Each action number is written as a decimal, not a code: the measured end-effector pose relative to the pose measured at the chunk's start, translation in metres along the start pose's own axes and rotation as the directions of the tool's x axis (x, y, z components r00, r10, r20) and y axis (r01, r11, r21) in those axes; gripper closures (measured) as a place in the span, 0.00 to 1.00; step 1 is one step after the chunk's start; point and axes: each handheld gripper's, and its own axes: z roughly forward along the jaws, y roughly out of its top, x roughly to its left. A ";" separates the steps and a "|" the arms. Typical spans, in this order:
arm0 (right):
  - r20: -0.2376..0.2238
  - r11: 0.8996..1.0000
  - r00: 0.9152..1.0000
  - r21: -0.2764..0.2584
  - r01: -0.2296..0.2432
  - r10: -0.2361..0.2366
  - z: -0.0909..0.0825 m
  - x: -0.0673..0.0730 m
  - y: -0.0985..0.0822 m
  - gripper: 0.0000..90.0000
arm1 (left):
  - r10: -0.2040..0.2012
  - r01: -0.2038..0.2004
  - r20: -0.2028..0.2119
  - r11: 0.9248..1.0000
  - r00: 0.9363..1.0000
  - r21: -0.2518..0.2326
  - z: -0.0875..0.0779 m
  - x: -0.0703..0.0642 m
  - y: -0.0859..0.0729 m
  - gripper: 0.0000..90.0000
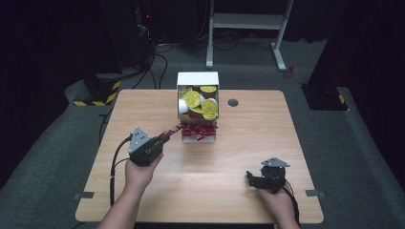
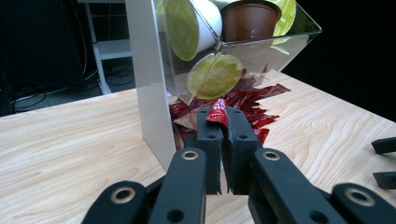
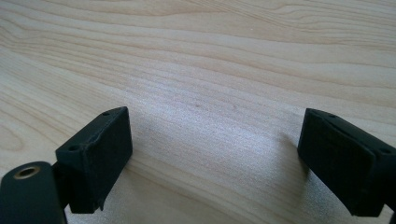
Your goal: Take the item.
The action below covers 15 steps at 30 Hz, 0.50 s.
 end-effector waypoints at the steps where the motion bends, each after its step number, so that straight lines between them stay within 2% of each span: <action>1: 0.000 1.000 1.000 0.000 0.001 -0.001 0.000 0.000 0.000 0.11 | -0.005 0.005 0.000 1.000 1.000 0.001 0.000 0.000 0.000 0.96; 15: 0.000 1.000 1.000 0.000 0.000 0.000 0.000 0.000 0.000 0.11 | -0.003 0.003 -0.026 1.000 1.000 0.004 -0.010 0.009 0.000 0.96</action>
